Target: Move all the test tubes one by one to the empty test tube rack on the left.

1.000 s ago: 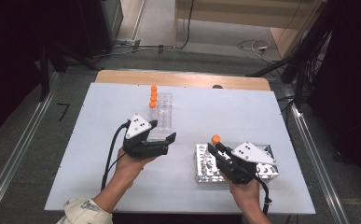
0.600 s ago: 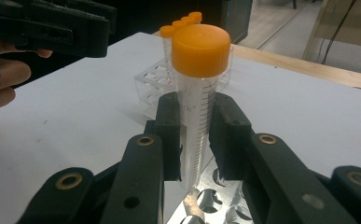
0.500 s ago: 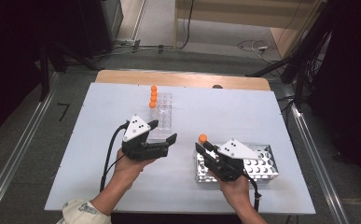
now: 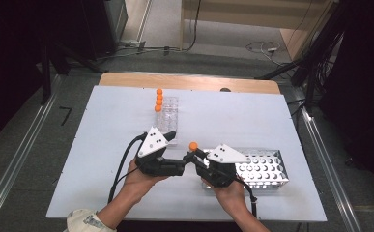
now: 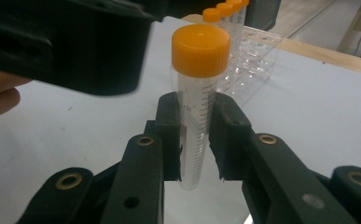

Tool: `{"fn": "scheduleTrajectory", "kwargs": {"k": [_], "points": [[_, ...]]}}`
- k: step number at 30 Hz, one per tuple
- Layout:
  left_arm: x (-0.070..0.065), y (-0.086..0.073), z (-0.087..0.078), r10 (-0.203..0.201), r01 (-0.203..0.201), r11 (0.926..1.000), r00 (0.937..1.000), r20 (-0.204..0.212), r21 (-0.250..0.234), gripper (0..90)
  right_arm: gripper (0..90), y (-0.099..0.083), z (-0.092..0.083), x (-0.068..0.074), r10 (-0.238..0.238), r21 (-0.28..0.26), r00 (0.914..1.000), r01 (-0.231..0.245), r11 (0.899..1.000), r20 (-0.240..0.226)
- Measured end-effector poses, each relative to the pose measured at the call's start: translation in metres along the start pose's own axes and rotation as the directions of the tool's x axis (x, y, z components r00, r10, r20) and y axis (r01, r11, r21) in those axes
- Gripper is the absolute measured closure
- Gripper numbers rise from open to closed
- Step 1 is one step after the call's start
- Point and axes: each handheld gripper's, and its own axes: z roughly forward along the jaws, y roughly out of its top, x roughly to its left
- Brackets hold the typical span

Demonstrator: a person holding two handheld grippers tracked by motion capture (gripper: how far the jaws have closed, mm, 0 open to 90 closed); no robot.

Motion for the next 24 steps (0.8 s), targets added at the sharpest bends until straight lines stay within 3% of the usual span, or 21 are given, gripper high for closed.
{"fn": "scheduleTrajectory", "kwargs": {"k": [5, 13, 20, 24], "points": [[-0.005, -0.003, 0.004, 0.034, -0.034, 0.9992, 0.9993, -0.014, 0.02, 19.0, 72.2, 0.0, 0.006, 0.006, -0.007, 0.012, 0.9999, 0.007, 1.0, -0.015], [-0.007, -0.007, 0.008, 0.047, -0.046, 0.9986, 0.9985, -0.027, 0.026, 24.9, 72.2, -0.001, 0.012, 0.011, -0.017, 0.024, 0.9995, 0.017, 1.0, -0.025], [-0.004, -0.009, 0.007, 0.044, -0.043, 0.9989, 0.9985, -0.033, 0.017, 42.5, 72.2, -0.002, 0.012, 0.009, -0.017, 0.025, 0.9996, 0.017, 1.0, -0.024], [-0.002, -0.011, 0.007, 0.036, -0.036, 0.9991, 0.9994, -0.002, 0.021, 52.5, 72.2, -0.002, 0.012, 0.01, -0.018, 0.028, 0.9996, 0.018, 0.999, -0.024]]}}
